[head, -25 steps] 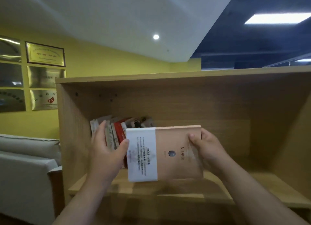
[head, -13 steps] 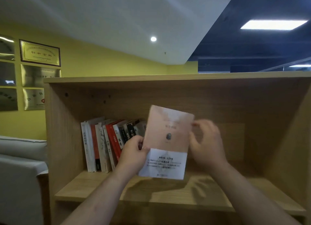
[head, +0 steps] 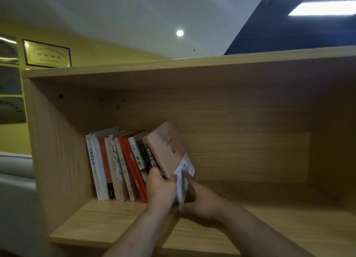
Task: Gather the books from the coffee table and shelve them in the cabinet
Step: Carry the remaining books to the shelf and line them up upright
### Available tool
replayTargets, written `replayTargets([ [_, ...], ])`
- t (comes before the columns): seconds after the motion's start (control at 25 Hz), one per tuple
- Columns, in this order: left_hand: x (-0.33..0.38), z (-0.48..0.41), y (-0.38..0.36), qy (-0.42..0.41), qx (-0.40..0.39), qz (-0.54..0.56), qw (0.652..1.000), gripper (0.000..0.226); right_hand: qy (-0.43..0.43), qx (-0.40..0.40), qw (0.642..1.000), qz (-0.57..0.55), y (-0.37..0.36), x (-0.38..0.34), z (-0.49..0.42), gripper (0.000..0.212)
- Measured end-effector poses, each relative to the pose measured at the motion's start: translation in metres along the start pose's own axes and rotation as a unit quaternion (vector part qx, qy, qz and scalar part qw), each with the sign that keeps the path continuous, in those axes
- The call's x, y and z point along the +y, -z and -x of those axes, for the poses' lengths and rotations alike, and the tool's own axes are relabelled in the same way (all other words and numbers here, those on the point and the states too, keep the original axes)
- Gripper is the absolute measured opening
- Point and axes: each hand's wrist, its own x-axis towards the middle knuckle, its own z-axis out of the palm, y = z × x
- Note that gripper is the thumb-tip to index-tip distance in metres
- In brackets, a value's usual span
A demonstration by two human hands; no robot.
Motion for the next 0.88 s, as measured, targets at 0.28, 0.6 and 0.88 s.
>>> replayTargets([
  [0.28, -0.007, -0.007, 0.016, -0.034, -0.056, -0.033, 0.997, 0.021, -0.020, 0.029, 0.999, 0.015, 0.000, 0.005, -0.015, 0.089],
  [0.6, -0.034, -0.050, 0.083, -0.029, -0.012, -0.077, 0.997, 0.044, -0.028, 0.062, 0.997, -0.046, -0.005, -0.013, -0.028, 0.090],
  [0.88, -0.037, -0.053, 0.075, -0.050, -0.018, -0.023, 0.998, 0.047, 0.012, 0.063, 0.995, -0.074, -0.021, -0.025, -0.031, 0.073],
])
